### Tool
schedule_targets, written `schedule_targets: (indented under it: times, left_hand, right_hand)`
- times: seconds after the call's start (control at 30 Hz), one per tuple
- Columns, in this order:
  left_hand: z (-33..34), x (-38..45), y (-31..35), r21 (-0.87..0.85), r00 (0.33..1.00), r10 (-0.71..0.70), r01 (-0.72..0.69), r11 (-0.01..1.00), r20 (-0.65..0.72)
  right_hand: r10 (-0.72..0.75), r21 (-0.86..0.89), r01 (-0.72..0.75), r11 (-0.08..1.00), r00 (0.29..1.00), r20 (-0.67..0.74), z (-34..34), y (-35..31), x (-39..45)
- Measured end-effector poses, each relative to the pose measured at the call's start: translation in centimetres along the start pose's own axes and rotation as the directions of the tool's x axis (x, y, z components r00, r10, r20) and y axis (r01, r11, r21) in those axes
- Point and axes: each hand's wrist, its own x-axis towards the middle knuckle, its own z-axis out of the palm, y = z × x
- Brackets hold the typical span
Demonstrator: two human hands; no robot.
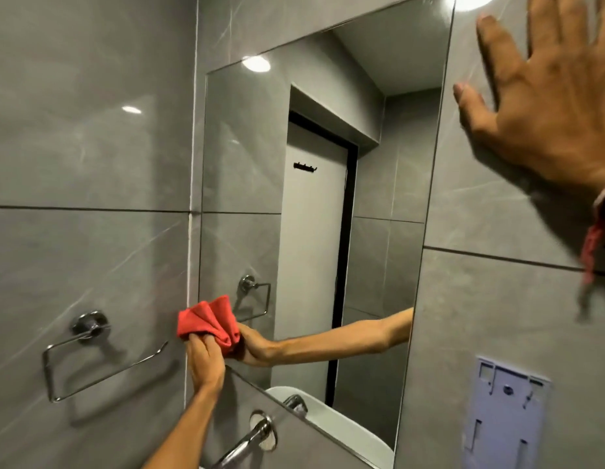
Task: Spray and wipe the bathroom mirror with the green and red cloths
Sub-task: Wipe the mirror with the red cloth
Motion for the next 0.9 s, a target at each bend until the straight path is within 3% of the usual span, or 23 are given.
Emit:
schedule_targets:
  times: [0.17, 0.33, 0.5, 0.6, 0.7, 0.8, 0.9]
  left_hand:
    - [-1.2, -2.9, -1.6, -0.237, 0.996, -0.064, 0.047, 0.970, -0.063]
    - [-0.9, -1.7, -1.8, -0.047, 0.990, 0.070, -0.076, 0.996, -0.124]
    - [1.7, -1.6, 5.8, 0.031, 0.980, 0.157, -0.155, 0.987, -0.125]
    - [3.3, -2.2, 15.1, 0.018, 0.918, 0.367, -0.369, 0.929, -0.147]
    - [5.6, -3.4, 27.9, 0.028, 0.784, 0.604, -0.607, 0.794, -0.144]
    - [8.7, -7.9, 39.4, 0.067, 0.484, 0.872, -0.870, 0.489, -0.073]
    - [10.8, -12.8, 42.4, 0.124, 0.185, 0.983, -0.975, 0.184, -0.005]
  right_hand:
    - [-0.043, 0.041, 0.042, 0.998, 0.999, 0.033, -0.3, -0.3, -0.6]
    - [-0.085, 0.029, 0.083, 0.996, 0.991, 0.103, -2.0, -1.5, -1.0]
    - [-0.071, -0.013, 0.074, 0.997, 0.985, 0.160, -2.9, -1.6, -0.5]
    - [-0.075, -0.032, 0.081, 0.996, 0.983, 0.170, -3.0, -1.4, -0.2]
    - [-0.054, -0.044, 0.062, 0.997, 0.983, 0.176, -2.9, -1.1, 0.0]
    - [-0.042, -0.049, 0.051, 0.997, 0.986, 0.163, -3.3, -0.7, 0.3]
    - [-0.005, -0.035, 0.009, 0.999, 0.994, 0.107, -3.7, -0.3, 0.6]
